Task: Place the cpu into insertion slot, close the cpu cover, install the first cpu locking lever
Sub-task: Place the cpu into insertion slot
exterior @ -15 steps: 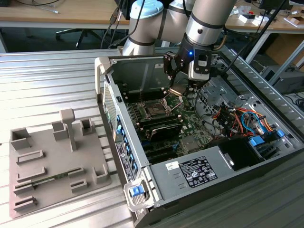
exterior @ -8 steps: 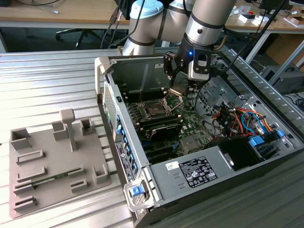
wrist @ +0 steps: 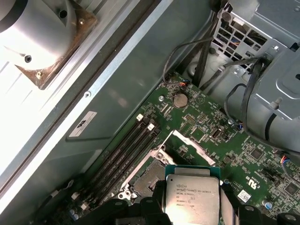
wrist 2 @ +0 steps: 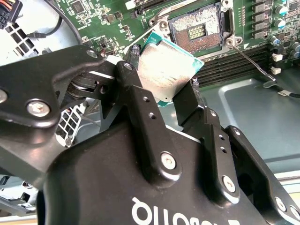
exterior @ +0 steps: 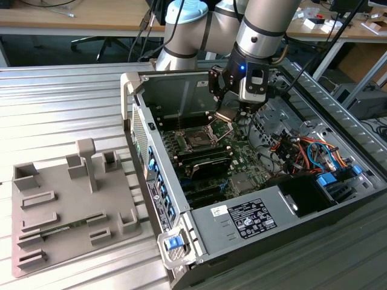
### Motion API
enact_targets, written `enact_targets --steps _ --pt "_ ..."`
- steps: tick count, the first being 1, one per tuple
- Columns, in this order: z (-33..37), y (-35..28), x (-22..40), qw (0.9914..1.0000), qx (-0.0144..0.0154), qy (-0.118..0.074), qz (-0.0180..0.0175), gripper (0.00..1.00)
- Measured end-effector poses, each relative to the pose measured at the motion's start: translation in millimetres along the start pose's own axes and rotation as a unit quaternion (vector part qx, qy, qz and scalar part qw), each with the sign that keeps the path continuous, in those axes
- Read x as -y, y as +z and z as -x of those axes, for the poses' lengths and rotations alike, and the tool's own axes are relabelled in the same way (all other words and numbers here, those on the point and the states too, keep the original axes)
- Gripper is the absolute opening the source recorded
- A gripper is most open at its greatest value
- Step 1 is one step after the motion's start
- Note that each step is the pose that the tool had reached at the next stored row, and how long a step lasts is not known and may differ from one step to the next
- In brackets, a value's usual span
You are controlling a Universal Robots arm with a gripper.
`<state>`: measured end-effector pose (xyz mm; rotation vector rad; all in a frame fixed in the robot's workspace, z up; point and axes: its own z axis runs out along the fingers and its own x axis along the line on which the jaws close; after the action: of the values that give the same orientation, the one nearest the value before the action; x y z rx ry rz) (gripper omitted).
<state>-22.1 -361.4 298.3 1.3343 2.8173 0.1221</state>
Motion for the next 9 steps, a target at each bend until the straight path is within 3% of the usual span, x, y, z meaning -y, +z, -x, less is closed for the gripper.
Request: enact_targets --steps 9 --pt "0.0 0.2 0.0 0.99996 0.0007 0.009 0.0001 0.55"
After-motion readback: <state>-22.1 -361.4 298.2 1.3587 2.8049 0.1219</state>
